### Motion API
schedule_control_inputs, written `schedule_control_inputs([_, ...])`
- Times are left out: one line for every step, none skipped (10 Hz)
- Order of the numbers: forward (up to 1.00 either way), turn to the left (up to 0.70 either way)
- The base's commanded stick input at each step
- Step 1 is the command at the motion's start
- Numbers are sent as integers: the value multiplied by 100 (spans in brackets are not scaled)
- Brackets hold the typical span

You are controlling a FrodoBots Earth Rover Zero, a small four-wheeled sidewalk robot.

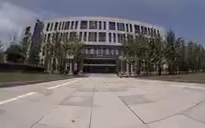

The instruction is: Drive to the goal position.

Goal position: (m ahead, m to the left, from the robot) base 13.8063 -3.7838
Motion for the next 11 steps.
schedule_control_inputs([50, 1])
schedule_control_inputs([50, 1])
schedule_control_inputs([50, 1])
schedule_control_inputs([50, 1])
schedule_control_inputs([50, 1])
schedule_control_inputs([50, 1])
schedule_control_inputs([50, 2])
schedule_control_inputs([50, 20])
schedule_control_inputs([50, 42])
schedule_control_inputs([50, 51])
schedule_control_inputs([50, 24])
